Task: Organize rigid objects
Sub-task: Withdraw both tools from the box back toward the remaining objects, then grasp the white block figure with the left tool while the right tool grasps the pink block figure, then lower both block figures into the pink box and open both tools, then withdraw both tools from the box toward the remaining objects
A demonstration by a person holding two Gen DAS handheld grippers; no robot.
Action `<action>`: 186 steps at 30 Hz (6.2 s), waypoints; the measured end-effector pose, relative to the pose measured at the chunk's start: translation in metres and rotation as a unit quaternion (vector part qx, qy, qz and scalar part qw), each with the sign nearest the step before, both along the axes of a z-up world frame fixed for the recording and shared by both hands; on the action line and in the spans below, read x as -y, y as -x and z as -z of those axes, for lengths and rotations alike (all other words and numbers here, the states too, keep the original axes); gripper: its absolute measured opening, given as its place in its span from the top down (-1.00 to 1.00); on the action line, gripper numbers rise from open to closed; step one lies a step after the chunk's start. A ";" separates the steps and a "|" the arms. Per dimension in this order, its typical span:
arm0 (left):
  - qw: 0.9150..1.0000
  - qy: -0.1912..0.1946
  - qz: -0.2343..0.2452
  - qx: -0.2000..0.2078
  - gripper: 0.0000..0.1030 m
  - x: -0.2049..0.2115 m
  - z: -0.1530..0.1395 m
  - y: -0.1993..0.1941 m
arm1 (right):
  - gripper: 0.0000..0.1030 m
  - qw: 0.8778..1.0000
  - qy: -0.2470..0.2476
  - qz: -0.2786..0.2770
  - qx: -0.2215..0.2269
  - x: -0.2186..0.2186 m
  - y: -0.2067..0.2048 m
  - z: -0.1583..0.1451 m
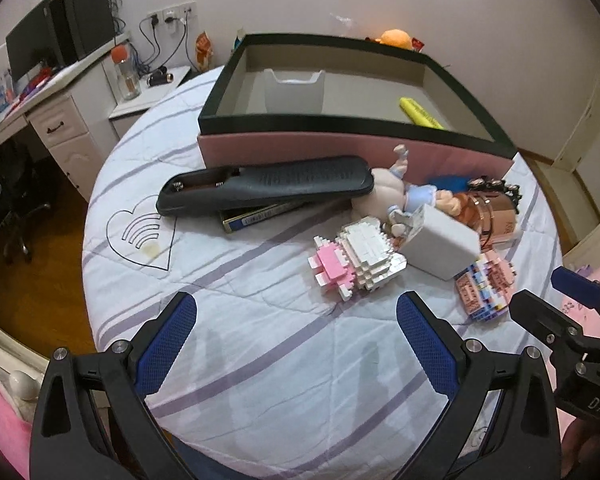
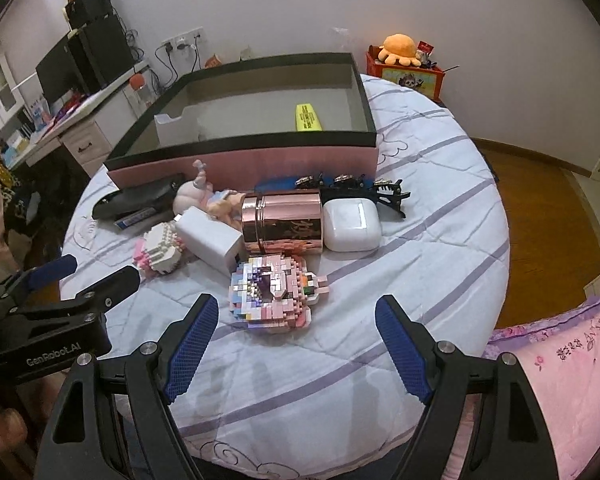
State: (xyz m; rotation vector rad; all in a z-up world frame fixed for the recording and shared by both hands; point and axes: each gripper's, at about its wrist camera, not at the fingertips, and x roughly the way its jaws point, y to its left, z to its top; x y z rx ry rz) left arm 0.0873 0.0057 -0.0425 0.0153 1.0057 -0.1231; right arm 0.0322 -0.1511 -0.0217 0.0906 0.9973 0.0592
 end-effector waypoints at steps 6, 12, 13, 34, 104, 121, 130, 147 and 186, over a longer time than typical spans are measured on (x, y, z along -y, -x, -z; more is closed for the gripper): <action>1.000 0.000 0.003 -0.010 -0.97 0.003 0.006 -0.006 | -0.60 1.000 -0.004 -0.010 -0.011 -0.002 -0.002 0.008; 1.000 -0.006 0.009 -0.022 -0.97 0.012 0.017 -0.020 | -0.60 1.000 -0.003 -0.010 -0.019 -0.001 -0.006 0.015; 1.000 -0.005 0.010 -0.025 -0.97 0.013 0.019 -0.022 | -0.60 1.000 -0.002 -0.011 -0.021 -0.001 -0.007 0.016; 0.999 -0.006 0.041 0.007 -0.93 0.025 0.029 -0.045 | -0.36 0.998 0.050 -0.034 -0.005 -0.021 -0.022 0.040; 0.998 0.023 0.039 0.040 0.13 0.005 -0.081 -0.221 | -0.31 0.996 -0.023 -0.071 0.046 -0.007 -0.206 -0.056; 0.999 -0.006 0.028 -0.036 -0.38 0.022 -0.022 -0.290 | -0.32 0.997 0.014 -0.060 -0.050 -0.004 -0.295 0.005; 1.000 -0.001 0.009 -0.005 -0.84 0.008 -0.041 -0.269 | -0.53 0.998 0.007 -0.048 -0.026 -0.001 -0.280 -0.007; 0.995 -0.012 -0.028 0.091 -0.98 -0.015 -0.115 -0.142 | -0.74 0.995 -0.043 -0.040 0.075 0.005 -0.167 -0.083; 0.997 -0.019 -0.046 0.054 -0.99 -0.029 -0.059 0.017 | -1.00 0.998 -0.045 -0.003 0.036 0.019 -0.005 -0.026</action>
